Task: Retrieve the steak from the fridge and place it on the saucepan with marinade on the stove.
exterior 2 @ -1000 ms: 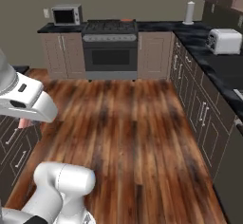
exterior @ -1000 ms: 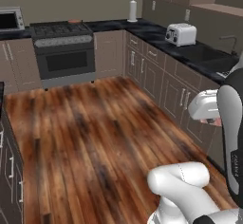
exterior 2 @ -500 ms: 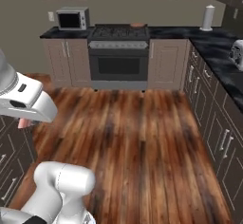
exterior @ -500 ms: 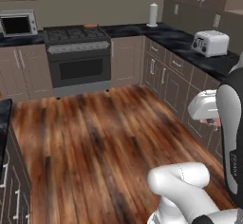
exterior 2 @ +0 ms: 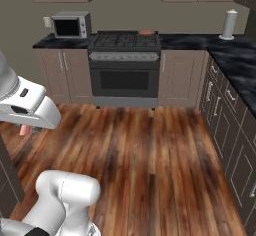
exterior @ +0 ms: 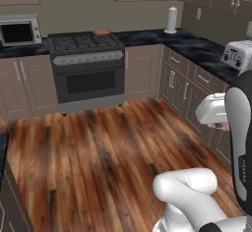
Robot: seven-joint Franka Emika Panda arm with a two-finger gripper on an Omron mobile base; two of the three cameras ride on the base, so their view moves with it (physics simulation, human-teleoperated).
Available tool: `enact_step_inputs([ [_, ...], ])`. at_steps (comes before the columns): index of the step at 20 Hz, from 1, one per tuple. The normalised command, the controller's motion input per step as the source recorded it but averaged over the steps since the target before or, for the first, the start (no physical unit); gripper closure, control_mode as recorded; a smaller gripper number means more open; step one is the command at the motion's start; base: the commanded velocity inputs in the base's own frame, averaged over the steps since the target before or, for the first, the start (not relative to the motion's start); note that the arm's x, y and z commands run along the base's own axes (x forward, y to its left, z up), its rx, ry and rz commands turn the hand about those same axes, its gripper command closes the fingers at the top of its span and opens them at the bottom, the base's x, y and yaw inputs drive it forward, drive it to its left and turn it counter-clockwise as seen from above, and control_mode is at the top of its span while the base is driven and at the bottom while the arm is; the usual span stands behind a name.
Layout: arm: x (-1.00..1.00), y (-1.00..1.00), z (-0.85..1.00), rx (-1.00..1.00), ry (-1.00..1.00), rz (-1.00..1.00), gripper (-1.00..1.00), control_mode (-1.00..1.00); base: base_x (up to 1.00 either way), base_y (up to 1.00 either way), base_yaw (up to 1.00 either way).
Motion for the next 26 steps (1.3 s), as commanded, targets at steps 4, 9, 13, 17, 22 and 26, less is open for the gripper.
enact_step_inputs([
  [4,0.0,0.0,0.0,0.0,0.0,0.0,1.0,1.0,1.0,0.0,0.01],
  [9,0.0,0.0,0.0,0.0,0.0,0.0,1.0,1.0,1.0,-0.03,0.02],
  [13,0.0,0.0,0.0,0.0,0.0,0.0,1.0,1.0,1.0,-0.11,0.01],
  [17,0.0,0.0,0.0,0.0,0.0,0.0,1.0,1.0,1.0,-0.25,0.0],
  [22,0.0,0.0,0.0,0.0,0.0,0.0,1.0,1.0,1.0,-0.45,0.05],
  [26,0.0,0.0,0.0,0.0,0.0,0.0,1.0,1.0,0.99,-0.53,0.11],
])
